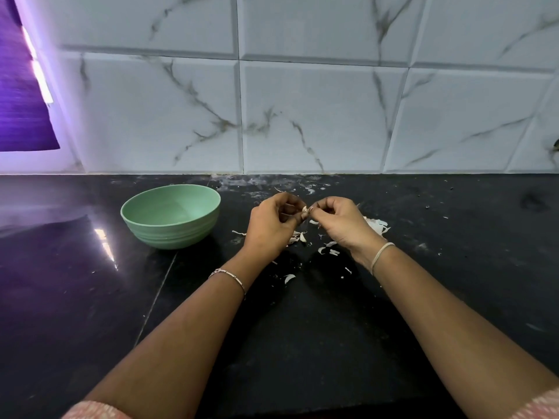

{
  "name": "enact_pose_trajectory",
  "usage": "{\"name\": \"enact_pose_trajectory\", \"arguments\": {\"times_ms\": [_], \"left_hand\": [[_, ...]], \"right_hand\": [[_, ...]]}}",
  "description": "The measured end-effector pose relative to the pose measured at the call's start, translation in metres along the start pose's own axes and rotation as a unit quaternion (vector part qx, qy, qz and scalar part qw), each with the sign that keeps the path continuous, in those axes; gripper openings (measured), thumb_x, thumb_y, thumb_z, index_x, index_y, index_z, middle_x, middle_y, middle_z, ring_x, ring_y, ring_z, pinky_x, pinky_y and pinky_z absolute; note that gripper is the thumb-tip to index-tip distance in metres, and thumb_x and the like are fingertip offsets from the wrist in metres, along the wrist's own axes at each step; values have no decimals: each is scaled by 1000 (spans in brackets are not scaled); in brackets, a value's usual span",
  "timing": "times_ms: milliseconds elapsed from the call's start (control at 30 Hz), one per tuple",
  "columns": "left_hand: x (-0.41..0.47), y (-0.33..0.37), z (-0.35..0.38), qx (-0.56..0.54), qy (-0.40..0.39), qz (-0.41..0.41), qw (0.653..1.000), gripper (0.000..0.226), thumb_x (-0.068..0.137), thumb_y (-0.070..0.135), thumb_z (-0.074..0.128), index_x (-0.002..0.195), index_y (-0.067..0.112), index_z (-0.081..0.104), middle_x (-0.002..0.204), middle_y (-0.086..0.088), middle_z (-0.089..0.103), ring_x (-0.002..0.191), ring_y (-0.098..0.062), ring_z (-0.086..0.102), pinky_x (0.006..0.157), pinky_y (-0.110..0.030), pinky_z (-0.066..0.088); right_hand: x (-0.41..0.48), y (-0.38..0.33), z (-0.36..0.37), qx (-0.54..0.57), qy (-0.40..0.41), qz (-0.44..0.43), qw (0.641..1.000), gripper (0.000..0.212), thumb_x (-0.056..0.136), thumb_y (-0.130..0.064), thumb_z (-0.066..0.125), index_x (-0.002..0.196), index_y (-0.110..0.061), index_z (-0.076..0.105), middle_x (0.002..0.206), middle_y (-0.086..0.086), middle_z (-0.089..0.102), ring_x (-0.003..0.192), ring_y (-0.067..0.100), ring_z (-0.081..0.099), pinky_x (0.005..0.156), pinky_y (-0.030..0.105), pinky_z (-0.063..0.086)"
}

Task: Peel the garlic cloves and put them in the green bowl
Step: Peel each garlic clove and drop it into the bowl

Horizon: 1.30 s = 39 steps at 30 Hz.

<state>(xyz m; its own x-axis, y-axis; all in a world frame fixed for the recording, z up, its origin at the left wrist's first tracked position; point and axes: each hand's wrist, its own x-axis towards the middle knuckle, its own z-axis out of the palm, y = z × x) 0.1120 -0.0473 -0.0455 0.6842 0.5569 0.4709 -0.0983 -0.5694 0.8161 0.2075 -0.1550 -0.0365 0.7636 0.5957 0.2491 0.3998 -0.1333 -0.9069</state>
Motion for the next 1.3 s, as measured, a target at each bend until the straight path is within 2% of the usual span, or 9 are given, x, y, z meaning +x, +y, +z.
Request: {"name": "enact_pose_trajectory", "arguments": {"times_ms": [133, 267, 467, 633, 733, 833, 967, 1100, 1300], "left_hand": [[0, 0, 1, -60, -16, -25, 998, 22, 84, 5, 73, 81, 24, 62, 82, 7, 69, 76, -4, 64, 67, -12, 50], [0, 3, -1, -176, -10, -70, 982, 14, 89, 3, 67, 90, 17, 63, 92, -5, 69, 79, -15, 64, 62, -19, 52], [-1, 5, -7, -311, -34, -147, 938, 10, 91, 6, 64, 94, 15, 67, 85, -4, 67, 76, -11, 63, 71, -27, 58], [-2, 4, -6, -318, -50, -162, 933, 11, 91, 5, 64, 99, 11, 68, 82, -2, 68, 67, -7, 65, 63, -21, 57], [-3, 5, -6, -323, -50, -167, 930, 13, 91, 1, 63, 101, 7, 68, 79, -1, 70, 64, -8, 65, 61, -21, 56], [-4, 6, -5, -318, -52, -171, 931, 15, 90, 0, 63, 104, 5, 67, 79, -2, 71, 62, -9, 65, 59, -20, 55], [-4, 6, -1, -302, -50, -167, 937, 11, 88, 1, 66, 98, 6, 67, 76, -2, 71, 62, -10, 65, 62, -22, 57], [-4, 5, 2, -296, -46, -155, 941, 8, 86, 5, 70, 92, 8, 65, 71, -4, 71, 61, -11, 65, 65, -25, 56], [-4, 5, 3, -250, -24, -139, 958, 6, 89, 3, 66, 90, 8, 64, 76, -3, 71, 58, -10, 62, 62, -25, 55]], "right_hand": [[2, 0, -7, -163, 17, -57, 985, 6, 84, -23, 64, 78, -21, 65, 73, -5, 64, 66, 11, 57, 65, 30, 47], [4, 0, -22, -345, 46, -80, 934, 5, 84, -28, 62, 80, -24, 62, 88, -6, 59, 82, 15, 56, 71, 30, 45], [10, 8, -57, -391, 21, -38, 919, 10, 89, -35, 65, 92, -29, 73, 98, -5, 49, 92, 16, 54, 80, 30, 45], [9, 10, -65, -357, 73, -28, 931, 25, 73, -30, 83, 61, -23, 62, 73, -11, 66, 74, 11, 62, 62, 24, 41], [9, 12, -64, -342, 77, -41, 936, 29, 70, -22, 85, 66, -21, 56, 71, -7, 64, 66, 11, 58, 56, 26, 40], [10, 10, -53, -242, 51, -95, 964, 12, 85, -14, 70, 82, -22, 62, 78, -6, 69, 70, 12, 65, 69, 32, 54], [3, -3, -33, -72, -33, -67, 995, 25, 103, -30, 44, 105, -15, 63, 79, 0, 70, 63, 11, 66, 61, 26, 53], [-1, -5, -24, -13, -102, -53, 993, 10, 91, -20, 66, 97, -12, 65, 74, 4, 69, 57, 9, 62, 55, 20, 51], [2, -6, -34, 90, -60, -37, 993, 5, 88, -6, 68, 93, -6, 69, 70, 0, 71, 56, 4, 60, 53, 16, 50]]}}
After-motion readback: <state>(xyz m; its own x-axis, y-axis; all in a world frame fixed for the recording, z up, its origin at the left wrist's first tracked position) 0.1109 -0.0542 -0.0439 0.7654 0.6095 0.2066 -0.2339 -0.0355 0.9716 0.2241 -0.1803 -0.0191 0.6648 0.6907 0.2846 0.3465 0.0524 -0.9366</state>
